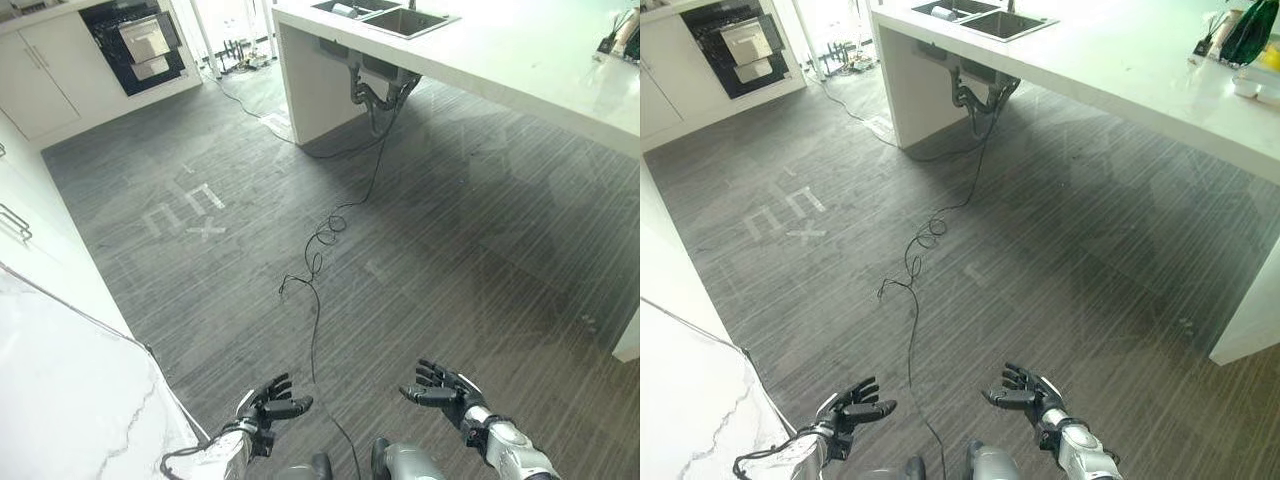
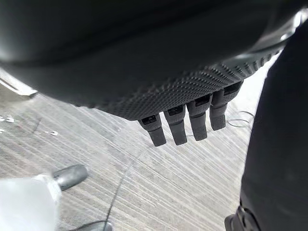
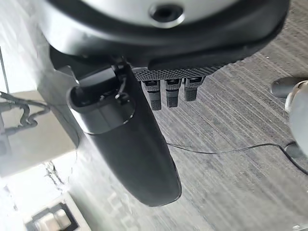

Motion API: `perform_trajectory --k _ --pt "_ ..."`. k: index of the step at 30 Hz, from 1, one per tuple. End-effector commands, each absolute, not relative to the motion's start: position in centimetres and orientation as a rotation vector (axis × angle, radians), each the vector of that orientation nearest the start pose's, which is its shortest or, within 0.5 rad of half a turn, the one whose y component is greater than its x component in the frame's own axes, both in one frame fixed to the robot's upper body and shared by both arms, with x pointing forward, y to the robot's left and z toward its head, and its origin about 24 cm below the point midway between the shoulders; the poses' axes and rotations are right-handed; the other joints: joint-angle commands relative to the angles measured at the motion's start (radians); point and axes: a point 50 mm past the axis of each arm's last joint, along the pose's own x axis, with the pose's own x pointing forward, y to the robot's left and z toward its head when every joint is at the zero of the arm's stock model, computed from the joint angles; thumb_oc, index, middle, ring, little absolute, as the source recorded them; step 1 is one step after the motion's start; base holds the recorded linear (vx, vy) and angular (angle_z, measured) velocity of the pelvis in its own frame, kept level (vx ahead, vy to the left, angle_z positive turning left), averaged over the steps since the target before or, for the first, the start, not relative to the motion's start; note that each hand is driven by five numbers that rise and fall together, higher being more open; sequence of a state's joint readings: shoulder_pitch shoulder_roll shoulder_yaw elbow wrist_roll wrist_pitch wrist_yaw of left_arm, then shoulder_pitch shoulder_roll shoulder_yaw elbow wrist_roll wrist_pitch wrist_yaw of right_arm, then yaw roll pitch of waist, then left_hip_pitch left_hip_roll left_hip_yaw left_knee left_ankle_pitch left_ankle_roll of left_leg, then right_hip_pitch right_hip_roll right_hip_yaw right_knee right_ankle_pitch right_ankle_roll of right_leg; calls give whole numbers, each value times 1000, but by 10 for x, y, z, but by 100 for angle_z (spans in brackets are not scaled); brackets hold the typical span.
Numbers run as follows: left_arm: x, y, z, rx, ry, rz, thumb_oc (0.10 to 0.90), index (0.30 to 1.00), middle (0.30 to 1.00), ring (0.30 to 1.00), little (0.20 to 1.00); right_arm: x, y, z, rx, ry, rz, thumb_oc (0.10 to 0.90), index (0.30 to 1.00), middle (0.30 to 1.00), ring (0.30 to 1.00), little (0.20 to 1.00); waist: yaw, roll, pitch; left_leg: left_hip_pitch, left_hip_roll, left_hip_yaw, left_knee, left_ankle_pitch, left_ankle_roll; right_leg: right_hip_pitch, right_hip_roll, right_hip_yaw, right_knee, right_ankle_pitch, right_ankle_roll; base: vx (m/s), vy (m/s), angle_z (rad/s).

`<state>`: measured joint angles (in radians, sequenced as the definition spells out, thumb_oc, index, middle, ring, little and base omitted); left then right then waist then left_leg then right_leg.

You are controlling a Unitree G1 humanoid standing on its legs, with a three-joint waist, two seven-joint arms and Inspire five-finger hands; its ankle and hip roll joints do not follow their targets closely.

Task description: Place the dishes in the dishwasher.

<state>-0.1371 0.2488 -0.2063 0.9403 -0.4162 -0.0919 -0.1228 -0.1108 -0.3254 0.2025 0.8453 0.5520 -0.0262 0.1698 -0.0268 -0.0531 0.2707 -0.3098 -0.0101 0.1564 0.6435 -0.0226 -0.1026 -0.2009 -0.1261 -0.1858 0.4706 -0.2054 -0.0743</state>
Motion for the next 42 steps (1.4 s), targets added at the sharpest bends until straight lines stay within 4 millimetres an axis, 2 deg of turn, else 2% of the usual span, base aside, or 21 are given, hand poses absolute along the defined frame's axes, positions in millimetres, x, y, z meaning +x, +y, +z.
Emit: perform_trajectory --k 1,4,7,10,12,14,16,17,18,21,23,25,28,32,33,34,35,36,38,40,42 --pt "209 195 -101 -100 622 -68 800 900 900 900 900 216 -239 -80 89 587 6 800 900 900 900 900 17 54 -38 92 15 80 -333 -14 55 192 28 10 -171 -59 117 396 203 -18" --pt "199 198 -106 -119 643 -61 800 900 900 900 900 211 -237 -86 67 624 -14 800 900 900 900 900 41 114 -45 -58 93 43 -344 13 33 241 89 23 -171 -93 117 489 242 -10" --pt "194 198 -110 -149 656 -78 800 900 900 900 900 210 -239 -88 53 625 -35 800 900 900 900 900 37 103 -56 -92 130 103 -344 15 27 316 71 14 -171 -154 136 544 305 -18" --pt "189 203 -112 -139 673 -86 800 900 900 900 900 209 -240 -88 74 624 -75 800 900 900 900 900 50 76 -73 -77 97 112 -344 -16 60 396 69 33 -171 -191 148 444 262 -34" --pt "192 206 -108 -134 657 -100 800 900 900 900 900 205 -243 -89 105 622 -109 800 900 900 900 900 50 56 -86 -43 73 133 -344 -50 92 464 68 20 -171 -161 161 471 303 -13" --pt "197 205 -104 -123 633 -132 800 900 900 900 900 202 -243 -89 108 616 -119 800 900 900 900 900 38 50 -103 -11 42 133 -344 -90 128 474 55 5 -115 -21 207 410 323 -17" --pt "203 202 -99 -99 615 -165 800 900 900 900 900 201 -242 -88 125 601 -132 800 900 900 900 900 25 43 -110 24 1 134 -344 -133 170 363 37 10 126 133 281 311 332 -2" --pt "206 201 -95 -78 610 -171 800 900 900 900 900 204 -239 -86 131 591 -131 800 900 900 900 900 15 58 -106 62 -7 124 -344 -169 191 242 28 7 283 189 287 158 222 28" --pt "208 201 -94 -76 604 -171 800 900 900 900 900 206 -237 -85 128 584 -123 800 900 900 900 900 9 74 -103 62 13 128 -344 -161 195 187 57 0 288 198 269 194 150 26" --pt "210 196 -93 -56 588 -209 800 900 900 900 900 208 -233 -83 142 563 -129 800 900 900 900 900 -42 90 -80 128 11 83 -344 -188 193 39 119 -12 185 133 225 240 -22 11" --pt "212 195 -91 -35 587 -231 800 900 900 900 900 207 -235 -83 163 562 -139 800 900 900 900 900 -60 93 -70 163 8 57 -344 -206 187 9 112 -33 93 124 208 253 -68 45" --pt "216 196 -88 -13 581 -249 800 900 900 900 900 201 -243 -84 185 573 -155 800 900 900 900 900 -89 77 -60 219 -4 37 -344 -248 181 -22 73 -53 -138 175 209 357 -124 86" --pt "214 191 -92 -20 591 -274 800 900 900 900 900 188 -256 -89 190 601 -176 800 900 900 900 900 -122 30 -63 307 -70 -5 -344 -321 171 -219 -41 14 -171 172 262 585 -212 41" --pt "207 188 -98 14 618 -303 800 900 900 900 900 183 -259 -92 203 615 -202 800 900 900 900 900 -128 30 -83 386 -92 -58 -344 -367 156 -168 -7 51 -171 204 237 488 -223 33" --pt "206 187 -100 7 628 -299 800 900 900 900 900 183 -259 -93 199 622 -206 800 900 900 900 900 -128 34 -93 408 -88 -60 -344 -368 147 -152 3 49 -171 203 229 610 -275 26" --pt "202 185 -103 5 643 -302 800 900 900 900 900 186 -260 -93 162 645 -215 800 900 900 900 900 -127 47 -113 465 -63 -42 -344 -324 106 -107 27 36 -171 170 197 767 -325 40" --pt "198 183 -105 17 647 -326 800 900 900 900 900 190 -264 -90 127 654 -208 800 900 900 900 900 -113 60 -122 522 -43 -46 -344 -158 44 -63 47 27 -171 128 165 899 -384 16" --pt "196 182 -104 5 638 -321 800 900 900 900 900 193 -270 -86 89 647 -200 800 900 900 900 900 -98 57 -128 472 -31 -41 -198 -26 1 -29 46 23 -171 94 136 641 -302 -18" --pt "196 185 -103 -23 632 -306 800 900 900 900 900 194 -274 -83 62 652 -206 800 900 900 900 900 -82 42 -120 359 -5 -25 24 16 -4 10 35 21 -171 63 106 344 -222 -31" --pt "199 187 -100 -23 627 -318 800 900 900 900 900 194 -279 -83 61 673 -255 800 900 900 900 900 -58 28 -95 184 24 -11 175 -12 23 59 27 8 -171 32 87 182 -157 -13" --pt "201 186 -99 -21 619 -330 800 900 900 900 900 195 -281 -83 75 674 -269 800 900 900 900 900 -36 32 -74 127 5 8 95 -51 50 103 38 13 -171 9 89 174 -16 0"
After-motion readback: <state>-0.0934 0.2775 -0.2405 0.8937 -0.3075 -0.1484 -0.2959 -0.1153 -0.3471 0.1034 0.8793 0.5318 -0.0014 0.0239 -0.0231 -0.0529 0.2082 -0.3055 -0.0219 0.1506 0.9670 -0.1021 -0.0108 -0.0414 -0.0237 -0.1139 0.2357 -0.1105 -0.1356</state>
